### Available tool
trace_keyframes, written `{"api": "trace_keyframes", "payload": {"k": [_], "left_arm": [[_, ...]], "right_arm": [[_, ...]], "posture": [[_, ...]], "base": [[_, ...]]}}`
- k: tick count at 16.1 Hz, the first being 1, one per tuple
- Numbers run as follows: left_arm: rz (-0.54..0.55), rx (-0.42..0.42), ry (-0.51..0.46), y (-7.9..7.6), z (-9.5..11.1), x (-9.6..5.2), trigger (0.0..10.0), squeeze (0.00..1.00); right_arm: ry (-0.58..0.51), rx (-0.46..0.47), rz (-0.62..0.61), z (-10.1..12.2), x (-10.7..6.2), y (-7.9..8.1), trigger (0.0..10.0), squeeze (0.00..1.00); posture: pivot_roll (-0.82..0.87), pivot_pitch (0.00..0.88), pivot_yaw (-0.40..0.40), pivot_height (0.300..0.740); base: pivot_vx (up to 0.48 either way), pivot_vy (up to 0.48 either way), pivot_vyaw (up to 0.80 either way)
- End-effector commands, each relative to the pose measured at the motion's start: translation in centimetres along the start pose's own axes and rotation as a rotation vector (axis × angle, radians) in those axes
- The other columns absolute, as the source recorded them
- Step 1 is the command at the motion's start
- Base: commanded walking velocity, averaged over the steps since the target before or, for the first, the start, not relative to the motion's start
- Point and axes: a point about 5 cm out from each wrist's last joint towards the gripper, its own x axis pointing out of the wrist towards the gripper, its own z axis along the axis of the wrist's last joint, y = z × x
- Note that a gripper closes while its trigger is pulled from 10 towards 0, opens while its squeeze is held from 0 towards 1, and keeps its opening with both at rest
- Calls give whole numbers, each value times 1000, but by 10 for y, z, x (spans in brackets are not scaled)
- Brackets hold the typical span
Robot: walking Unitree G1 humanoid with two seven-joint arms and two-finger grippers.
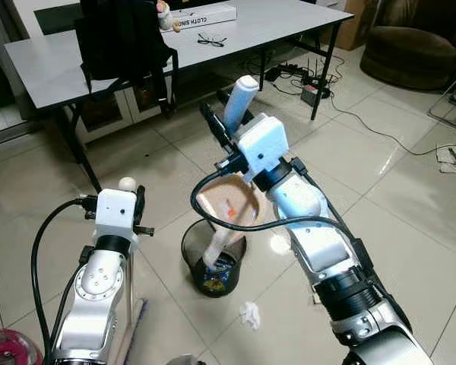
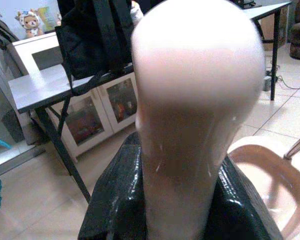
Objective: Sweep floor
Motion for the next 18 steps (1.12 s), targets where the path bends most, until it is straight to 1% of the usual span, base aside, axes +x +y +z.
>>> {"api": "trace_keyframes", "payload": {"k": [1,2,5,6,7,8,9,10,11,12,13,15,17,18], "left_arm": [[11,19,-47,2,10,1,10000,0],[10,20,-46,2,10,1,10000,0],[8,22,-47,2,10,1,10000,0],[7,23,-47,2,10,1,10000,0],[6,21,-46,2,10,1,10000,0],[2,16,-45,1,10,1,10000,0],[-1,15,-44,0,10,1,10000,0],[-6,16,-45,-1,10,1,10000,0],[-12,18,-41,-3,9,2,10000,0],[-24,20,-32,-5,8,2,10000,0],[-63,18,-11,-9,4,1,10000,0],[-140,10,-3,-18,2,0,10000,0],[-231,-16,6,-29,3,0,10000,0],[-256,-19,10,-32,2,-1,10000,0]], "right_arm": [[-88,-43,21,16,5,0,10000,0],[-99,-60,36,18,4,2,10000,0],[-119,-71,76,19,3,8,10000,0],[-125,-95,86,20,3,9,10000,0],[-120,-128,65,20,3,6,10000,0],[-92,-192,-8,18,3,-5,10000,0],[-61,-219,-72,16,2,-16,10000,0],[7,-274,-230,11,-4,-42,10000,0],[94,-287,-365,4,-14,-67,10000,0],[205,-304,-458,-6,-28,-87,10000,0],[347,-312,-549,-19,-52,-107,10000,0],[488,-214,-678,-36,-84,-118,10000,0],[562,-228,-739,-44,-111,-120,10000,0],[581,-235,-754,-46,-117,-119,10000,0]], "posture": [[-31,0,27,740],[-31,0,28,740],[-31,0,28,740],[-31,0,28,740],[-32,0,28,740],[-33,0,28,740],[-35,0,28,740],[-39,0,30,740],[-42,0,31,740],[-48,0,34,740],[-56,0,39,740],[-62,0,42,740],[-65,0,46,740],[-67,0,49,740]], "base": [[0,0,0],[0,0,0],[0,0,0],[0,0,0],[0,0,0],[0,0,0],[0,0,0],[0,0,0],[0,0,0],[0,0,0],[0,0,0],[0,0,-203],[0,0,-800],[0,0,-800]]}}
